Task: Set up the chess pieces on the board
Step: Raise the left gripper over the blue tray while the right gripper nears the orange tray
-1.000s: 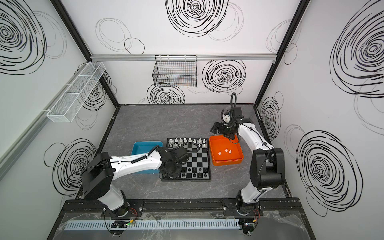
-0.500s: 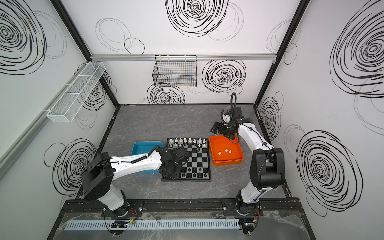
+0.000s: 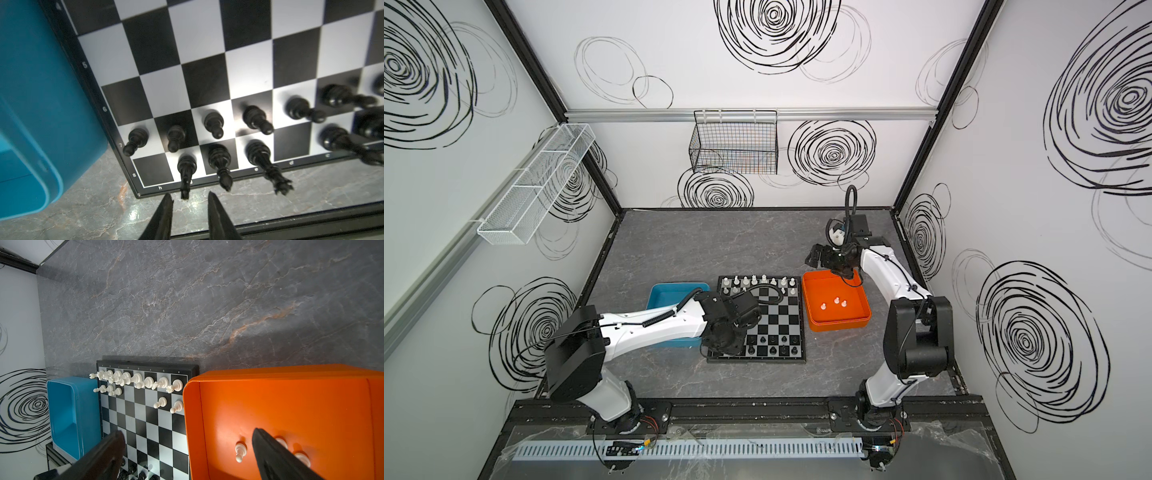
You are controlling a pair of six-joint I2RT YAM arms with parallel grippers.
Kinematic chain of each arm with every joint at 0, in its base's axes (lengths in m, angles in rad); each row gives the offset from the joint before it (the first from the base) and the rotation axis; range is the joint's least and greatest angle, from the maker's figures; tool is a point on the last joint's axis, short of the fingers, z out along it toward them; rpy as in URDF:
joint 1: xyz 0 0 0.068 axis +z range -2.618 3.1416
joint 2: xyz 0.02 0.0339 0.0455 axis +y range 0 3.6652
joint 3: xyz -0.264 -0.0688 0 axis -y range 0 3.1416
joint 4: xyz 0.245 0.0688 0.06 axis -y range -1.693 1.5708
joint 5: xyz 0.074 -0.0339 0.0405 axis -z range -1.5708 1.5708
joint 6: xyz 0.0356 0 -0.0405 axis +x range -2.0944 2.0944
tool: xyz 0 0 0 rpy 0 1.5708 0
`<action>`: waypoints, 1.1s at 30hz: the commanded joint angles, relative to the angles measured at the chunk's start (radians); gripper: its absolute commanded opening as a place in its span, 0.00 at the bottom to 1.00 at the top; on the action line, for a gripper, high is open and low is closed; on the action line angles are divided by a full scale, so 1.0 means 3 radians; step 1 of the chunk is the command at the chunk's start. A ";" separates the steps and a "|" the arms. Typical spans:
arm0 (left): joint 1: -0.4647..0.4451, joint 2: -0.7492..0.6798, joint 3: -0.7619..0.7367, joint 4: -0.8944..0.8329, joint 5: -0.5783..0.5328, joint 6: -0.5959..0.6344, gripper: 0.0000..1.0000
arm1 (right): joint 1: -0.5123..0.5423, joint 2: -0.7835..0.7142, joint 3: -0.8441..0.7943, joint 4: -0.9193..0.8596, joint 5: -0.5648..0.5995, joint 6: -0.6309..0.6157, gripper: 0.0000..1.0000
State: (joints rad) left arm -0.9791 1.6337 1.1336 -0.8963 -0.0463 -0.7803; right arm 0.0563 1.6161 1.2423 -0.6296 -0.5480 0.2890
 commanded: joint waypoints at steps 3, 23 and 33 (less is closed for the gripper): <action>0.0079 -0.0211 0.0167 -0.0147 -0.0065 0.0048 0.39 | -0.0023 -0.0336 -0.0106 0.0118 0.0235 0.0008 1.00; 0.1386 -0.0547 0.0475 -0.0010 0.0033 0.1065 0.84 | -0.0144 -0.1199 -0.0965 0.0929 0.0491 0.0325 1.00; 0.2035 -0.0424 0.0582 0.0212 0.0267 0.1432 0.88 | -0.0100 -0.1072 -0.0906 0.0383 0.0880 0.0069 0.98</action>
State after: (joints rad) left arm -0.4034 1.4914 1.2716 -0.8742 0.0013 -0.4057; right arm 0.0196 1.2831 0.9565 -0.4377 -0.3515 0.3443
